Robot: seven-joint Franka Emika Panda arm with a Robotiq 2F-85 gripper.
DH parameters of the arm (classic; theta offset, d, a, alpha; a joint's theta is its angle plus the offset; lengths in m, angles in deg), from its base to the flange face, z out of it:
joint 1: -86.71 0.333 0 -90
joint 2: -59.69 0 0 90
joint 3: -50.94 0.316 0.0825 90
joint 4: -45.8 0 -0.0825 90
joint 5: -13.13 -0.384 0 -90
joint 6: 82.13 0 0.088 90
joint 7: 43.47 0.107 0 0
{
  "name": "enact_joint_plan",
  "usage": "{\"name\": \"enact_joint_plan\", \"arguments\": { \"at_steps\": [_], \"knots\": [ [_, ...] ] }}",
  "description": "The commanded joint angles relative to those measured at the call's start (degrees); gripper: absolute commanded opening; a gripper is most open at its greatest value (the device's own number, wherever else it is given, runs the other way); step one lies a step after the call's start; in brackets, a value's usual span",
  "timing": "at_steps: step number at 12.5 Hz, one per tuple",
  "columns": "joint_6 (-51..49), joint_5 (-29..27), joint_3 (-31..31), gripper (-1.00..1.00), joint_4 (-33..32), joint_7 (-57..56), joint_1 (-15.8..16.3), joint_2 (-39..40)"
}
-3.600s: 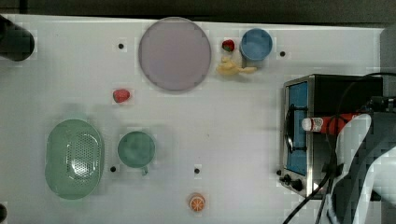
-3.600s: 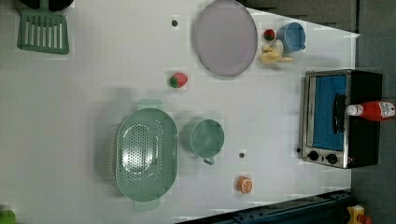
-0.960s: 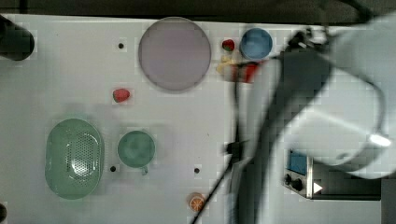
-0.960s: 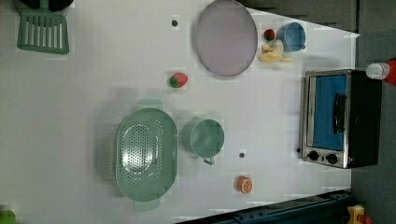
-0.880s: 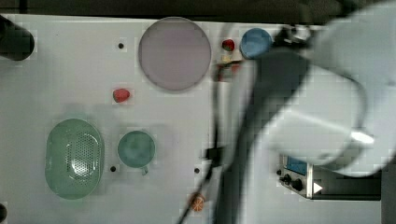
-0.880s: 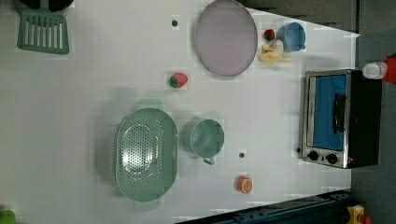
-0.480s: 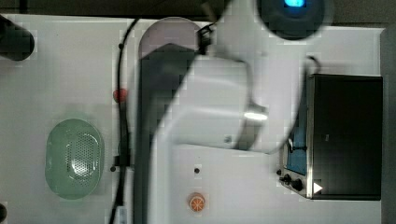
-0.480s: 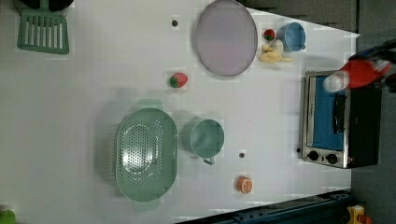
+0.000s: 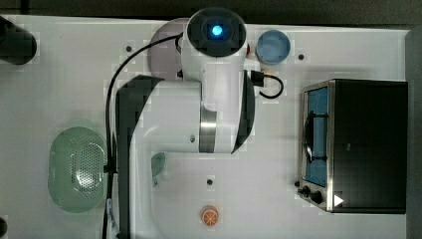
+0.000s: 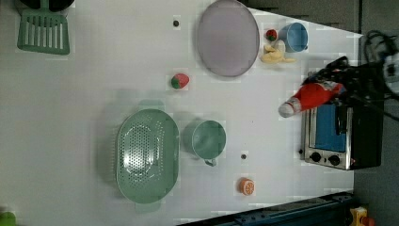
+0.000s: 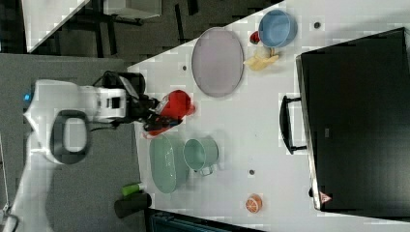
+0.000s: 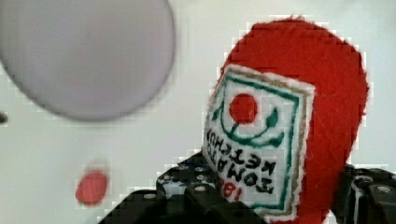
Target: Pick Ketchup from oven and place it on table.
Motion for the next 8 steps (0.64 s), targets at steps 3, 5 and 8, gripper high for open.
{"name": "enact_joint_plan", "arguments": {
  "at_steps": [3,5,8],
  "knots": [
    [10.8,0.7,-1.0,0.27,-12.2,0.4,-1.1,0.0],
    [14.9,0.7,-1.1,0.27,-16.1,0.4,-1.4,1.8],
    [22.1,0.7,-1.3,0.27,-18.6,0.4,-1.5,6.8]
  ]
}}
